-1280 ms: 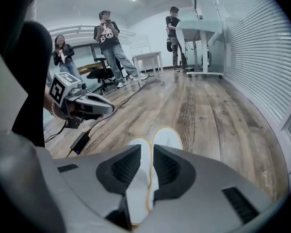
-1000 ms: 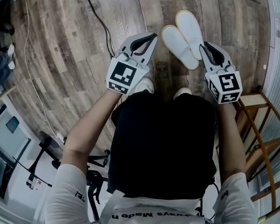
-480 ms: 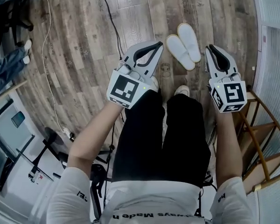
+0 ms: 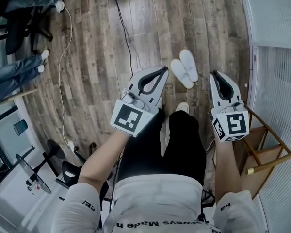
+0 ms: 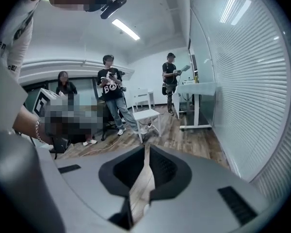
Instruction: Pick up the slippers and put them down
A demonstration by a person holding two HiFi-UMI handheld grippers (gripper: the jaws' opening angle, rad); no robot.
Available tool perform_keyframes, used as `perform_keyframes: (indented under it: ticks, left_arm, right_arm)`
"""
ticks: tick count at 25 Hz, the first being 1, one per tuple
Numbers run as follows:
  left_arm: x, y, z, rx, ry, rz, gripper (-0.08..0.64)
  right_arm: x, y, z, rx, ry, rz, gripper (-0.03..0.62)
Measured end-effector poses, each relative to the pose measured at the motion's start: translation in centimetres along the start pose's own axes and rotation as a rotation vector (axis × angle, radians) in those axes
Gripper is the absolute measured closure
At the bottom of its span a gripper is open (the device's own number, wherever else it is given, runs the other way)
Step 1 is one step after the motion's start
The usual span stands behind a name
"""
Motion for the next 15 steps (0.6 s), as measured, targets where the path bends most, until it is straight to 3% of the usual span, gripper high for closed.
perform_keyframes:
  ticks: [6,15]
  left_arm:
    - [1.8,-5.2,8.4,0.036,-0.038,0.025,0.549]
    - [5.7,-11.1,19.8,0.110,-0.007,0.037,0.549]
  right_arm:
    - [-2.8,-6.2,8.8,0.047,-0.014,-0.006,0.558]
    - [-5.4,-13.0,20.2,0.146,-0.084,-0.020,0.558]
Point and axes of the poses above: the fingertips, and each gripper's own axes: y forward along the fingers, x to its right, z out of its top, the point moved 10 cm from there along -y, backward along the fingers, and after that the axes turned 8 degrees about z, right-handed, at the moved point
